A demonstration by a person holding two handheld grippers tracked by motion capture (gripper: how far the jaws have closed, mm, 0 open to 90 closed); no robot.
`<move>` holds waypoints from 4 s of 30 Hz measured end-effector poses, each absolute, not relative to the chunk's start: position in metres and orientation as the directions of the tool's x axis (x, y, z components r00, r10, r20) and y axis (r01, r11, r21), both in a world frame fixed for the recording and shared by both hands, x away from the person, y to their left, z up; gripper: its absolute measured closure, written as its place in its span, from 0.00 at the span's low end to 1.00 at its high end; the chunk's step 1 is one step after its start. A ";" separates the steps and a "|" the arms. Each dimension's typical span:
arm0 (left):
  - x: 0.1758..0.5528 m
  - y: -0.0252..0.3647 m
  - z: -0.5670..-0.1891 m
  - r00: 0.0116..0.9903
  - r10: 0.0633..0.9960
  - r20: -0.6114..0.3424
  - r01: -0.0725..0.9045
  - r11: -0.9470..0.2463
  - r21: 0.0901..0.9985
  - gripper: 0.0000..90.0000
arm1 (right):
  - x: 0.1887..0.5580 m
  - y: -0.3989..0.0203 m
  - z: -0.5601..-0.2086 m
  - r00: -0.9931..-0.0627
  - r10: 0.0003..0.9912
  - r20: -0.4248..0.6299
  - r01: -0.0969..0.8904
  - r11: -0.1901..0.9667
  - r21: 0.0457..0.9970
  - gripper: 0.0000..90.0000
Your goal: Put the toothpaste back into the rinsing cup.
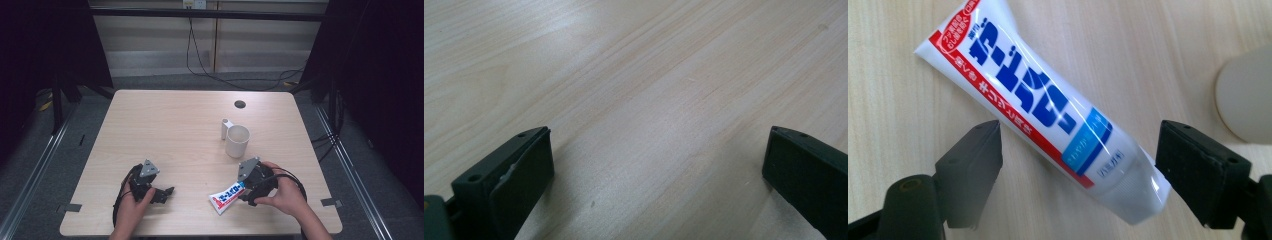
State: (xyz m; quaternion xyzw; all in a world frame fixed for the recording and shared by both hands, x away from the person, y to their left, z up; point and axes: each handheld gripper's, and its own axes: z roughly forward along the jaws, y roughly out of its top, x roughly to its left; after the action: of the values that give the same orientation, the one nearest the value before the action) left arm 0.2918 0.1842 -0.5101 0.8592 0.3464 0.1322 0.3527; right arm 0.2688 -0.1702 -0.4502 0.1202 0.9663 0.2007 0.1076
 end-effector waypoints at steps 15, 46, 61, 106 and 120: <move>0.292 0.184 -0.510 0.725 0.689 -0.018 0.502 -0.511 0.698 0.00 | 0.272 -0.138 -0.458 -0.981 0.142 -0.136 0.085 0.930 0.359 0.25; 0.292 0.185 -0.510 0.727 0.687 -0.012 0.501 -0.518 0.693 0.00 | 0.274 -0.147 -0.449 -0.963 0.254 -0.092 0.164 0.821 0.547 0.73; 0.292 0.185 -0.510 0.726 0.687 -0.013 0.502 -0.517 0.694 0.00 | 0.279 -0.180 -0.436 -0.917 0.399 -0.012 0.271 0.645 0.715 0.73; 0.292 0.184 -0.510 0.728 0.686 -0.013 0.500 -0.517 0.694 0.00 | 0.286 -0.222 -0.419 -0.831 0.536 0.147 0.368 0.332 0.868 0.73; 0.292 0.185 -0.510 0.727 0.686 -0.008 0.499 -0.520 0.693 0.00 | 0.289 -0.232 -0.415 -0.805 0.567 0.176 0.379 0.263 0.887 0.73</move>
State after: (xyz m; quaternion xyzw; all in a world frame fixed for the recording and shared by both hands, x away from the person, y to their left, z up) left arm 0.2924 0.1846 -0.5096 0.8615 0.3439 0.1342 0.3486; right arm 0.2894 -0.2316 -0.4145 0.2995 0.7896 0.5282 0.0890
